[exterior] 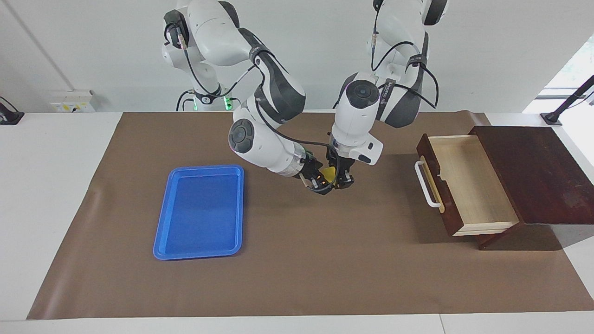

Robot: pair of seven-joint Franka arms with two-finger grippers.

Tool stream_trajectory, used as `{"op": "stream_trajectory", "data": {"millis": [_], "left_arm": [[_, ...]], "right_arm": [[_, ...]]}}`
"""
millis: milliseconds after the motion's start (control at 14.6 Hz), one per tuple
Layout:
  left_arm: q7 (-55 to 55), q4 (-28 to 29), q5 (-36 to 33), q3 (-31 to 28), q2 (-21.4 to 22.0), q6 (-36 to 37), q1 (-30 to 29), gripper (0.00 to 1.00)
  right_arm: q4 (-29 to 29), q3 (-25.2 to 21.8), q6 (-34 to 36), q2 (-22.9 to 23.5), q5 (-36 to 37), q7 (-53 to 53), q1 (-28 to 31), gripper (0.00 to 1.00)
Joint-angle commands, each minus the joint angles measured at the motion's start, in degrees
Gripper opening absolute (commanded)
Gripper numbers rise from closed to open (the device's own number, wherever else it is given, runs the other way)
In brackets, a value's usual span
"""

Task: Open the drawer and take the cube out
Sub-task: 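Close the right gripper on the cube and open the left gripper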

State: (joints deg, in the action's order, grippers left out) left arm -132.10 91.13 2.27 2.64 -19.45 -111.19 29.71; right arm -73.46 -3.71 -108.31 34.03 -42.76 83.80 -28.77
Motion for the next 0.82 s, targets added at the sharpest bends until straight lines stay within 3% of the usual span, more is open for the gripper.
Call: {"op": "stream_trajectory", "data": {"millis": [0, 478, 547, 615, 683, 752], "left_arm": [[-1.0, -0.6, -0.9, -0.7, -0.2, 0.9, 1.0, 0.0], [-0.9, -0.6, -1.0, -0.7, -0.2, 1.0, 1.0, 0.0], [-0.8, -0.6, -1.1, -0.7, -0.2, 1.0, 1.0, 0.04], [-0.7, -0.6, -1.1, -0.7, -0.2, 1.0, 1.0, 0.39], [-0.6, -0.6, -1.1, -0.7, -0.2, 1.1, 1.0, 0.83], [-0.6, -0.6, -1.3, -0.7, 0.1, 1.2, 1.0, 1.0]], "right_arm": [[0.4, 0.0, -1.2, 0.6, 0.6, 1.8, 0.3, 0.0], [-0.5, 0.0, -3.9, 0.4, -1.0, 1.8, 0.5, 0.0], [-0.5, 0.0, -3.9, 0.4, -1.0, 1.8, 0.5, 0.0], [-0.5, 0.0, -3.9, 0.4, -1.0, 1.8, 0.6, 0.0], [-0.5, 0.0, -3.8, 0.4, -1.0, 1.8, 0.6, 0.0], [-0.5, 0.0, -3.8, 0.4, -1.0, 1.8, 0.6, 0.0]]}}
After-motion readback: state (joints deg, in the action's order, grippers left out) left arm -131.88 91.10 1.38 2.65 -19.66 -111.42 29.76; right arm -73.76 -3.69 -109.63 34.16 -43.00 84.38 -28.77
